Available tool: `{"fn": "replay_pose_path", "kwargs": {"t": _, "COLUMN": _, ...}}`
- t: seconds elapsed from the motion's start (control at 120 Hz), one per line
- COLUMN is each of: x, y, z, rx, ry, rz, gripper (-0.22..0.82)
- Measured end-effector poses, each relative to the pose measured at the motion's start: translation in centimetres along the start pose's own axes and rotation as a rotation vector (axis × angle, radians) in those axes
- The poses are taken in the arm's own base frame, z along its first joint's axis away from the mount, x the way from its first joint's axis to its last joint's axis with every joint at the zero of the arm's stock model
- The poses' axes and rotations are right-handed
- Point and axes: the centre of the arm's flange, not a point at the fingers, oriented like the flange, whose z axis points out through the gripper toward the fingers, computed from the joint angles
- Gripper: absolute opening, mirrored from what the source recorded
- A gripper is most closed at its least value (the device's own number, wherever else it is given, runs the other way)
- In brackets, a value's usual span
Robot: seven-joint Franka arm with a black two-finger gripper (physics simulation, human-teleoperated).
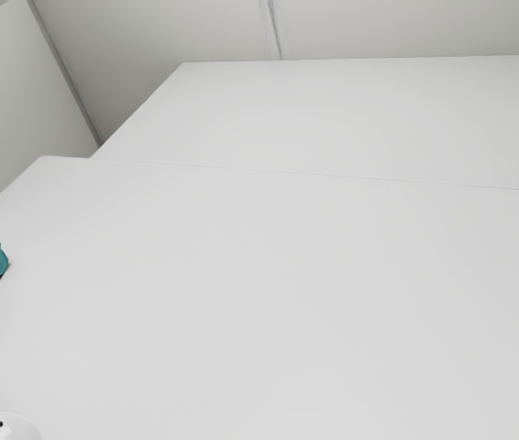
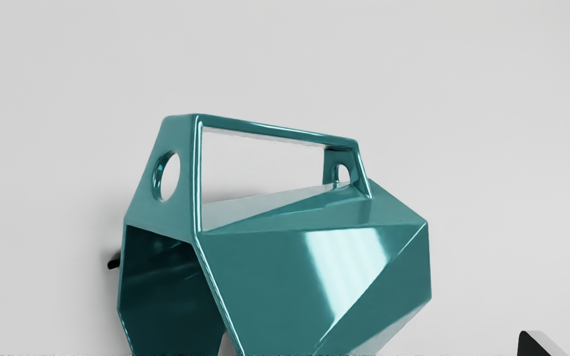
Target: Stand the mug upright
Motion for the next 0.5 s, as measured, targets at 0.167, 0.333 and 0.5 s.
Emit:
{"fn": "replay_pose_path", "kwargs": {"t": 0.167, "x": -0.55, "y": -0.12, "z": -0.32, "rx": -0.002, "ry": 0.005, "rz": 0.003, "gripper": 0.60}}
{"fn": "replay_pose_path", "kwargs": {"t": 0.333, "x": -0.70, "y": -0.16, "z": -0.50, "rx": 0.002, "ry": 0.006, "rz": 0.012, "gripper": 0.60}}
{"fn": "replay_pose_path", "kwargs": {"t": 0.5, "x": -0.41, "y": -0.41, "z": -0.05, "rx": 0.009, "ry": 0.007, "rz": 0.025, "gripper": 0.60}}
